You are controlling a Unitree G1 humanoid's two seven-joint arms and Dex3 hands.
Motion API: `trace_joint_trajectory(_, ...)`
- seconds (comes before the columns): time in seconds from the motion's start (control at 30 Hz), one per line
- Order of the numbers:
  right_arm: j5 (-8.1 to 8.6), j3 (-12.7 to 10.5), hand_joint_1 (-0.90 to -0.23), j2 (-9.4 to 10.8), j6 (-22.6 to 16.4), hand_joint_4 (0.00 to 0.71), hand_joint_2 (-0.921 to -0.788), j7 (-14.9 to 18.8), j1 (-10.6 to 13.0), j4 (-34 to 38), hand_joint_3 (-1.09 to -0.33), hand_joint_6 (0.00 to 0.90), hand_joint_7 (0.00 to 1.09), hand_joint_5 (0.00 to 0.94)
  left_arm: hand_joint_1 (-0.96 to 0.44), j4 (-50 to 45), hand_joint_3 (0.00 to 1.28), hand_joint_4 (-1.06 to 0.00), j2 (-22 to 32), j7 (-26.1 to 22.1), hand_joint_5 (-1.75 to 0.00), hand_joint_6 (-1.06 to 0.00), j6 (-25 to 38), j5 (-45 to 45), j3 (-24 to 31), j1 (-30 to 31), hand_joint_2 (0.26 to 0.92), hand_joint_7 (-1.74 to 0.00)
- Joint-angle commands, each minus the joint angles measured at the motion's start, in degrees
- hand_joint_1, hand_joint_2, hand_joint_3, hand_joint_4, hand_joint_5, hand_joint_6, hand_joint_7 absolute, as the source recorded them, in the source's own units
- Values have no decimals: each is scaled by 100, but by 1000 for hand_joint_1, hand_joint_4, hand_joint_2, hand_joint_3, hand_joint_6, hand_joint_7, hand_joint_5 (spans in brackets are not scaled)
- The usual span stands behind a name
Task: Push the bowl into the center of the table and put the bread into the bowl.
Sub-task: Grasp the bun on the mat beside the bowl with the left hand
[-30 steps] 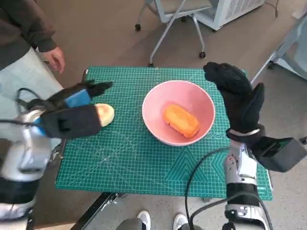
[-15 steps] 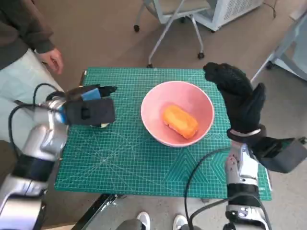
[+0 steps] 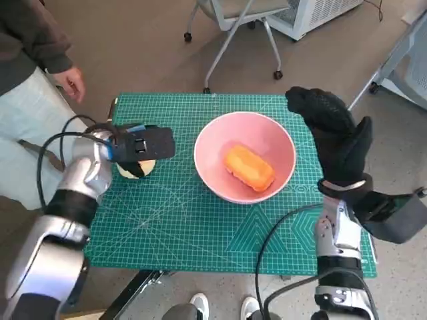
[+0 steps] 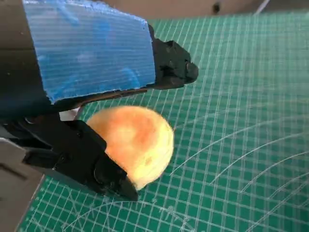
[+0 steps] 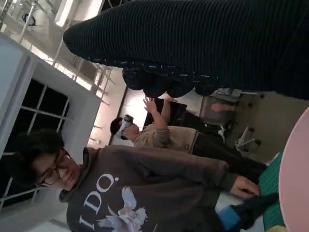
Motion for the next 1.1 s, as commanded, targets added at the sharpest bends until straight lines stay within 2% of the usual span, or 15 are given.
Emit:
trace_joint_trajectory(0.03, -19, -14, -654, -28, 38, 192, -921, -51, 189, -34, -669, 70, 528, 1, -151, 577, 14, -172, -121, 97, -40, -250, -47, 230, -257, -321, 730, -27)
trace_joint_trajectory(0.17, -23, -21, -652, -25, 42, 192, -921, -69, 213, -67, -669, 66, 524, 1, -204, 961, 16, -275, -240, 35, -46, -354, -16, 394, -484, -451, 741, -47)
trace_joint_trajectory(0.57, -29, -30, -652, -12, 45, 193, -921, -116, 197, -28, -679, 62, 515, 1, -198, 1383, 25, -385, -388, 130, -53, -556, -28, 532, -733, -566, 773, -116)
trace_joint_trajectory(0.67, -41, -24, -653, 1, 31, 193, -921, -128, 185, -6, -679, 63, 514, 1, -187, 1432, 29, -510, -392, 204, -112, -599, -37, 456, -681, -538, 786, -135)
trace_joint_trajectory(0.7, -42, -22, -653, 5, 30, 193, -921, -131, 182, -3, -679, 63, 514, 1, -179, 1443, 25, -557, -391, 219, -285, -619, -46, 436, -664, -532, 794, -141)
trace_joint_trajectory(0.73, -46, -20, -652, 8, 26, 193, -921, -135, 182, -5, -680, 64, 514, 1, -177, 1457, 22, -557, -389, 253, -377, -626, -60, 417, -647, -518, 798, -143)
trace_joint_trajectory(0.77, -50, -18, -652, 10, 23, 193, -921, -138, 182, -6, -679, 64, 513, 1, -163, 1469, 17, -577, -388, 280, -646, -647, -71, 404, -636, -510, 810, -152)
trace_joint_trajectory(0.8, -55, -15, -652, 11, 18, 193, -921, -144, 184, -9, -679, 64, 513, 1, -161, 1473, 16, -579, -387, 320, -704, -652, -72, 386, -619, -501, 812, -154)
trace_joint_trajectory(0.87, -65, -11, -652, 10, 8, 193, -921, -154, 188, -13, -679, 64, 513, 1, 100, 1469, 22, -653, -381, 403, -936, -677, -78, 356, -589, -485, 865, -183)
trace_joint_trajectory(0.93, -68, -8, -652, 7, 2, 193, -921, -160, 192, -20, -679, 65, 512, 1, 237, 1453, 15, -712, -368, 523, -1034, -698, -105, 320, -551, -458, 888, -263)
trace_joint_trajectory(0.97, -67, -8, -652, 5, 1, 193, -921, -162, 191, -19, -679, 65, 512, 1, 190, 1447, 22, -712, -361, 580, -1053, -700, -122, 304, -532, -446, 891, -431)
trace_joint_trajectory(1.0, -73, -8, -651, 3, -3, 193, -921, -169, 193, -19, -679, 65, 512, 1, 121, 1424, 30, -702, -349, 669, -1088, -692, -152, 271, -495, -422, 901, -686)
trace_joint_trajectory(1.03, -77, -8, -651, 2, -7, 193, -921, -175, 192, -14, -679, 65, 511, 1, 77, 1411, 38, -720, -342, 731, -1139, -677, -175, 249, -469, -408, 905, -803)
trace_joint_trajectory(1.1, -70, -11, -650, 0, -10, 194, -921, -167, 189, 5, -679, 66, 511, 1, 40, 1366, 42, -742, -315, 850, -1166, -674, -247, 199, -415, -372, 906, -905)
